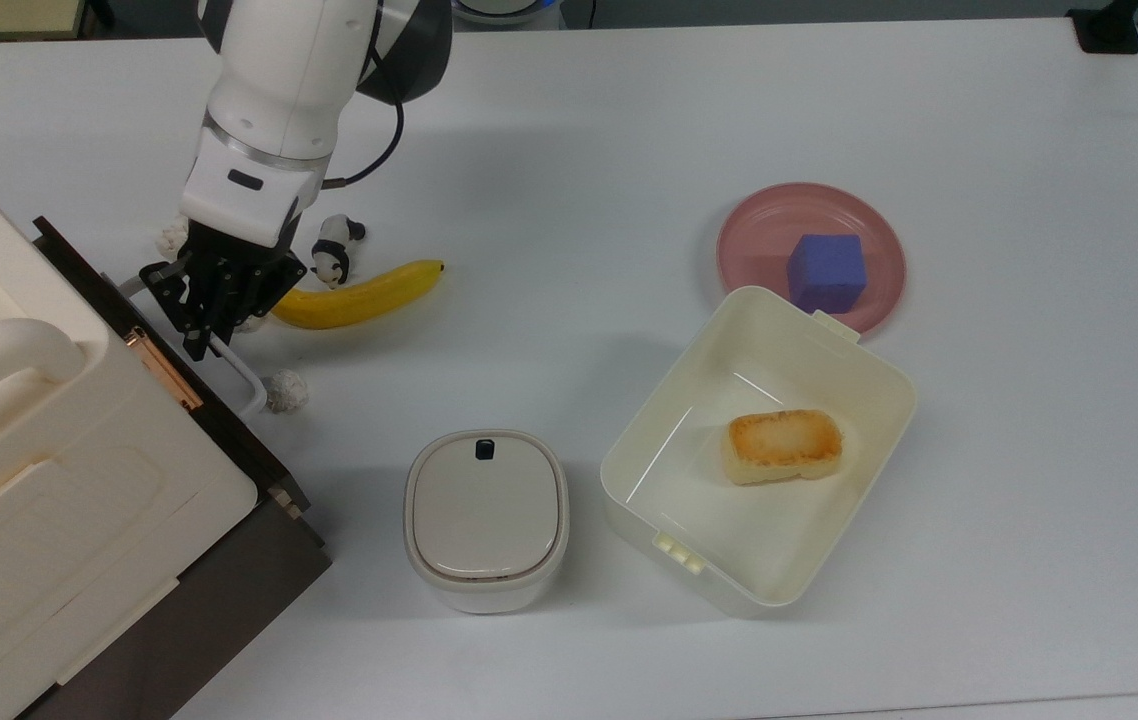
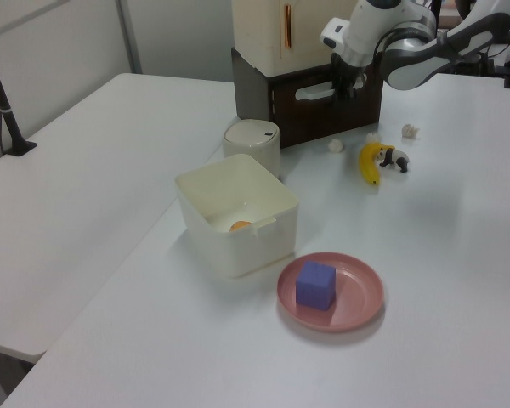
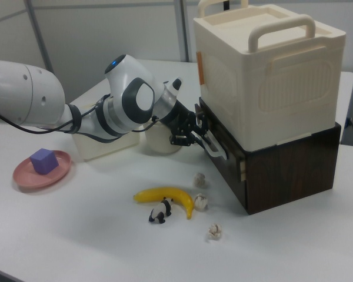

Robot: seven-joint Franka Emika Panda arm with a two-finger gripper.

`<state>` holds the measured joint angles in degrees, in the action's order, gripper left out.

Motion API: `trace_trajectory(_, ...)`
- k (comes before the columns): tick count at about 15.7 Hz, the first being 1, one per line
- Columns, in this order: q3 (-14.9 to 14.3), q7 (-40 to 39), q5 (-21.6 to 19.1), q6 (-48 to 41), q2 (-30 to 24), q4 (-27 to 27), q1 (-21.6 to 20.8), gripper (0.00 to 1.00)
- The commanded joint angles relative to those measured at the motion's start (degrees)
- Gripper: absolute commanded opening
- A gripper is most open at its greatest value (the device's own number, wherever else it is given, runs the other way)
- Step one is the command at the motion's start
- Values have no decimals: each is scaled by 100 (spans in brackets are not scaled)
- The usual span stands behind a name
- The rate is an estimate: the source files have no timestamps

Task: Slide open the drawer
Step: 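Pull the drawer handle outward, sliding the drawer out of the cabinet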

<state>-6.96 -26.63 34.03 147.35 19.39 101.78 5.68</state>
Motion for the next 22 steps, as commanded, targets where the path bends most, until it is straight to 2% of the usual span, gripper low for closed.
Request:
trace_trajectory(1,-34,369,-10,-13,-330,666,-401,10)
trace_trajectory(13,36,387,60,-233,-1516,2064,-875,12)
trace_trajectory(19,45,475,60,-567,-1667,2091,-1025,12)
trace_trajectory(20,45,475,69,-576,-1667,2091,-1025,15)
trace_trajectory(21,45,501,60,-585,-1658,2083,-1025,28)
trace_trajectory(22,45,684,69,-576,-1649,2065,-1025,52)
